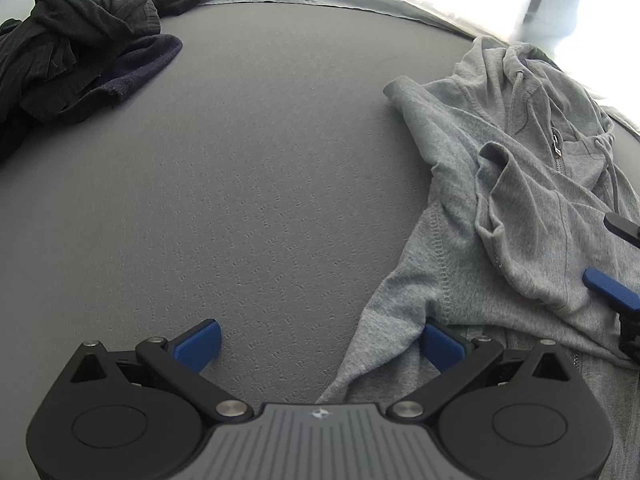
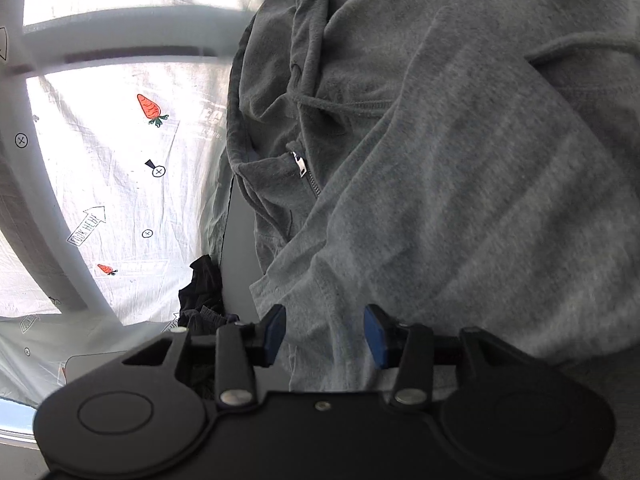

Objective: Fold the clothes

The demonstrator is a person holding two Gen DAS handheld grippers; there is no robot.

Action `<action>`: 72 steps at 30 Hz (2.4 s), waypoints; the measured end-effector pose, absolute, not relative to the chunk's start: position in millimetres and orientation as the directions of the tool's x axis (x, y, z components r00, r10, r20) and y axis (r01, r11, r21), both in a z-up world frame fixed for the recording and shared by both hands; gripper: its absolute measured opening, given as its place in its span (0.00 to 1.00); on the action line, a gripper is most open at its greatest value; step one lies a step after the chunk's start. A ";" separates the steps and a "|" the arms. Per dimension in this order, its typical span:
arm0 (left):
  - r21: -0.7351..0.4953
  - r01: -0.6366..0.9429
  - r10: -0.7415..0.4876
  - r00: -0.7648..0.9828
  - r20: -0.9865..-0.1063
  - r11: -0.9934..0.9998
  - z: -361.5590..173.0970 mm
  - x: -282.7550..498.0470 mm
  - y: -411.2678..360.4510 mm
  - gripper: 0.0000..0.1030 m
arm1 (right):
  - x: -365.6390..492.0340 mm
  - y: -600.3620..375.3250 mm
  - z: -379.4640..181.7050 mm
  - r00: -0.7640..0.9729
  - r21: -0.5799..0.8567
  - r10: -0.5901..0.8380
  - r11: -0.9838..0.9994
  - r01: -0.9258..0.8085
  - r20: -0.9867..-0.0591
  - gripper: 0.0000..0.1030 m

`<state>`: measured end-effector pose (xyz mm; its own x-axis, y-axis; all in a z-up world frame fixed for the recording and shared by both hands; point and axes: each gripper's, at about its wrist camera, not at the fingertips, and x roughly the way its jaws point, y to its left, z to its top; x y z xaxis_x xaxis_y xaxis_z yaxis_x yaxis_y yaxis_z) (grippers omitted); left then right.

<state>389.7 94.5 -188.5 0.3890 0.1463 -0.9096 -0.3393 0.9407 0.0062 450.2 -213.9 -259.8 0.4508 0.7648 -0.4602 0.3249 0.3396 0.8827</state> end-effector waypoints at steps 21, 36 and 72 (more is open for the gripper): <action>-0.064 -0.409 0.121 0.411 -0.904 0.910 -162.6 367.7 80.2 1.00 | 374.6 -320.8 -191.9 0.642 0.535 0.350 0.837 0.112 -0.682 0.99; 0.079 -0.234 0.169 0.392 -0.904 0.969 -185.1 352.2 -19.6 1.00 | 317.0 -482.9 -206.8 0.616 -0.112 -0.308 0.935 0.336 -0.725 1.00; 0.043 -0.317 0.176 0.404 -0.898 0.947 -189.0 356.5 -14.1 1.00 | 274.5 -655.7 -216.7 0.677 0.337 -0.288 0.697 0.633 -0.677 0.15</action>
